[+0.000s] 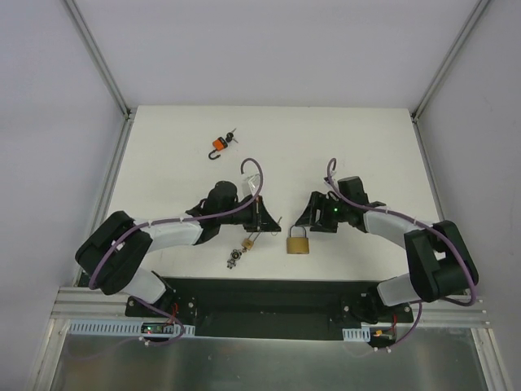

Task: Lock with the key
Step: Place the key at the center of the board.

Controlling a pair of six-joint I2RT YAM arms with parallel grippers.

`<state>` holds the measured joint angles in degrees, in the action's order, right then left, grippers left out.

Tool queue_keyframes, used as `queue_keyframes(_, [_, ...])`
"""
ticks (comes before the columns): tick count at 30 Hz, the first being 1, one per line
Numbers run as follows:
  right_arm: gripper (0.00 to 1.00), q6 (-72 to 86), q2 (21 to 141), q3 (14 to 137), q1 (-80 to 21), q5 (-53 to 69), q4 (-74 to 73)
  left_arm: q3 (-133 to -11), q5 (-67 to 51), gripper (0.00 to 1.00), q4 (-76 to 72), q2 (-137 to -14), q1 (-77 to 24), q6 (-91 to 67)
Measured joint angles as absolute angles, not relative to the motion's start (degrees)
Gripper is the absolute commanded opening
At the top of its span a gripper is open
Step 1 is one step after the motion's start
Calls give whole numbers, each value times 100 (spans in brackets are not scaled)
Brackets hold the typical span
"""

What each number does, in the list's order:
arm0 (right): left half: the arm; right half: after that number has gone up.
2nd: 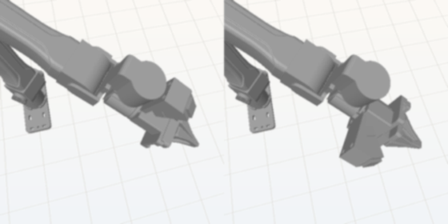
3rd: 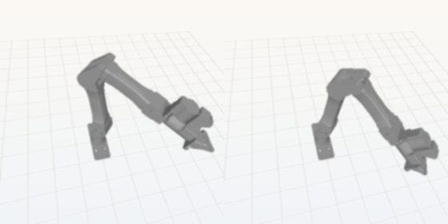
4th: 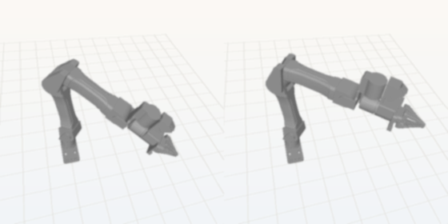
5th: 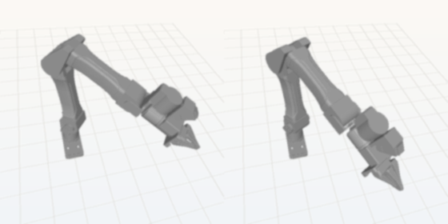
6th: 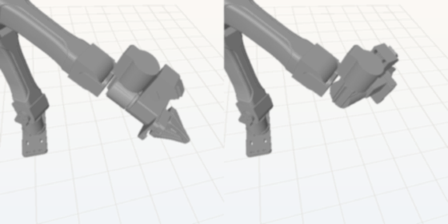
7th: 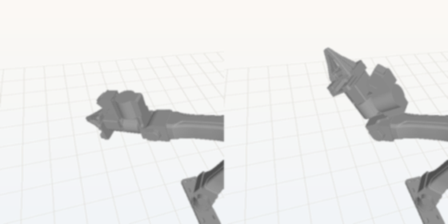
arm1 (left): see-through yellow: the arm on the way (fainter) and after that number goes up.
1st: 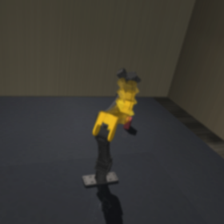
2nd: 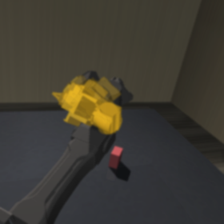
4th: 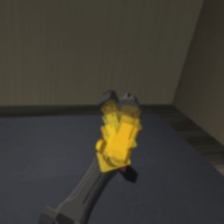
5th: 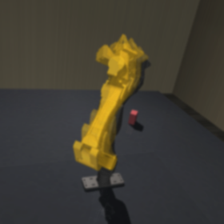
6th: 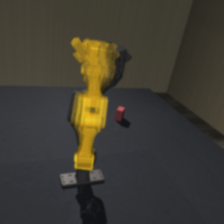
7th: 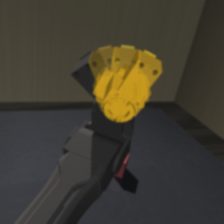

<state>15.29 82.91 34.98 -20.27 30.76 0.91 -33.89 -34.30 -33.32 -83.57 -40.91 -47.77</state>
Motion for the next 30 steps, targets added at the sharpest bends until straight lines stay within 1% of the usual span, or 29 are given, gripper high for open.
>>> queue_keyframes(5, [73, 1533, 8088, 3509, -1942, 3079, 58, -3391, -3424, 0, -3282, -8678, -4108, -4917])
queue_keyframes(6, [74, 1538, 8051, 3514, -1918, 3081, 58, -3398, -3409, 0, -3223, -8735, -4123, -4919])
queue_keyframes(7, [78, 1544, 8014, 3520, -1890, 3081, 56, -3437, -3400, 0, -3096, -8825, -4152, -4915])
queue_keyframes(10, [82, 1562, 7922, 3566, -1848, 3083, 45, -3616, -3288, 0, -2659, -9065, -4265, -4884])
queue_keyframes(14, [84, 1579, 7837, 3675, -1822, 3092, -1, -3865, -3074, 0, -2200, -9297, -4394, -4842])
queue_keyframes(17, [84, 1584, 7804, 3717, -1796, 3092, -32, -3992, -2930, 6, -1997, -9435, -4427, -4818])
queue_keyframes(18, [84, 1584, 7795, 3719, -1791, 3094, -34, -4018, -2897, 14, -1953, -9476, -4429, -4797])
queue_keyframes(21, [85, 1586, 7793, 3719, -1785, 3103, -47, -4139, -2827, 26, -1811, -9614, -4445, -4727])
queue_keyframes(22, [84, 1586, 7793, 3719, -1782, 3114, -60, -4171, -2803, 32, -1787, -9649, -4453, -4705])
queue_keyframes(24, [84, 1599, 7793, 3719, -1780, 3135, -73, -4233, -2790, 39, -1734, -9710, -4477, -4689])
queue_keyframes(25, [84, 1603, 7793, 3719, -1780, 3144, -73, -4263, -2781, 46, -1699, -9721, -4504, -4676])
queue_keyframes(30, [85, 1632, 7773, 3719, -1772, 3188, -73, -4445, -2775, 54, -1660, -9725, -4534, -4617])
